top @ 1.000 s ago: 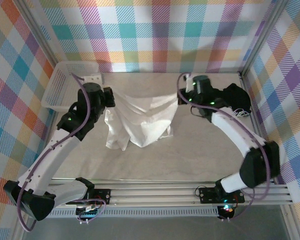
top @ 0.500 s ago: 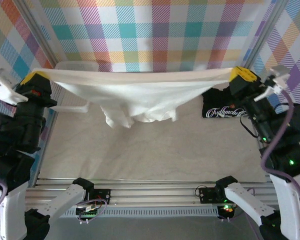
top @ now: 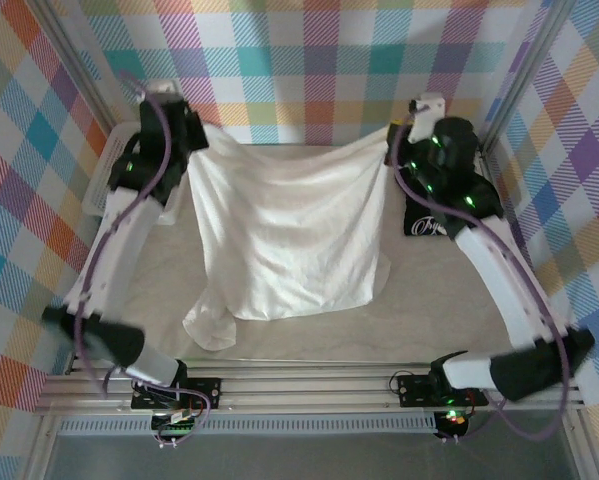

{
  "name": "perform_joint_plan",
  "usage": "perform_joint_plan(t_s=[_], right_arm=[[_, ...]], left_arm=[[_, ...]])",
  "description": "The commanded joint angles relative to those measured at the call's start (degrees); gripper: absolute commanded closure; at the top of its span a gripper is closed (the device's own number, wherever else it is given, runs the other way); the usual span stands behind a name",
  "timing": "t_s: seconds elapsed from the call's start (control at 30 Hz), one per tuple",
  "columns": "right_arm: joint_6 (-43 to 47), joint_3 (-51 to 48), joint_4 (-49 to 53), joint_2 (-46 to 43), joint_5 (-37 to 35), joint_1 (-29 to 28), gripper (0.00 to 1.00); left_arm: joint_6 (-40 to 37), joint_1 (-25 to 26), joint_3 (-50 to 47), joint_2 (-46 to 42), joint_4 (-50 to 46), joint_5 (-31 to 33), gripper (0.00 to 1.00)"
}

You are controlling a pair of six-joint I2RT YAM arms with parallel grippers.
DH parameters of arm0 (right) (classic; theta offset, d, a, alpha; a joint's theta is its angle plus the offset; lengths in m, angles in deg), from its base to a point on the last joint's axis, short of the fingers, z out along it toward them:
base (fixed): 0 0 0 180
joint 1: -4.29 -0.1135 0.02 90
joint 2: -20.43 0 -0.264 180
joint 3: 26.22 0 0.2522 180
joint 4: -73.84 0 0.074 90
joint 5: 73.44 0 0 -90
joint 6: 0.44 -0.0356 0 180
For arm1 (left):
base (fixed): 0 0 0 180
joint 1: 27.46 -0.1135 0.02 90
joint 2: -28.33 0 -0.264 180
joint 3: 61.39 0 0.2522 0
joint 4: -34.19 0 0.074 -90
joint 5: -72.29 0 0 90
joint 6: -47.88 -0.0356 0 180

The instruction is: Fold the inside-out t-shirt

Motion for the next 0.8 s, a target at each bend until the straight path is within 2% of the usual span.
perform_joint_plan(t_s=[0.0,0.07,0.13,0.2,0.3,0.43,0.6,0.67,0.77], right_arm=[[0.40,12.20,-10.73,0.36,-0.77,0.34,1.00],[-0.01,17.78,-11.45,1.10,0.32,0.38,1.00],[-0.02,21.07,-11.73,0.43,1.47,0.36,1.00],[-0.21,23.13,-11.24,-1.01,2.70,0.40,1.00],[-0.22,22.33,-9.07,-4.48,4.54,0.33,1.00],[-0.25,12.50,-6.35,-10.95,4.47,0.35,1.00],[-4.41,-9.07,-0.53,-23.60,3.48,0.37,1.00],[-7.28,-21.10,0.53,-29.97,2.70,0.33,1.00],[-10.84,-34.76,5.21,-36.07,1.77,0.35,1.00]], left_arm=[[-2.01,-1.28,22.15,2.61,0.31,-5.23,1.00],[-2.61,-1.28,34.81,5.84,-2.14,-7.79,1.00],[-2.92,-1.28,42.14,6.52,-2.46,-9.63,1.00],[-2.90,-1.28,43.18,4.31,-0.95,-10.78,1.00],[-2.68,-1.28,39.73,-1.05,-1.10,-13.34,1.00],[-1.26,-1.28,20.06,-13.28,-1.21,-19.38,1.00],[8.68,-1.19,-21.00,-36.61,3.64,-27.14,1.00],[13.45,-1.02,-37.96,-45.19,6.51,-31.63,1.00],[18.07,0.15,-58.22,-54.58,4.36,-35.67,1.00]])
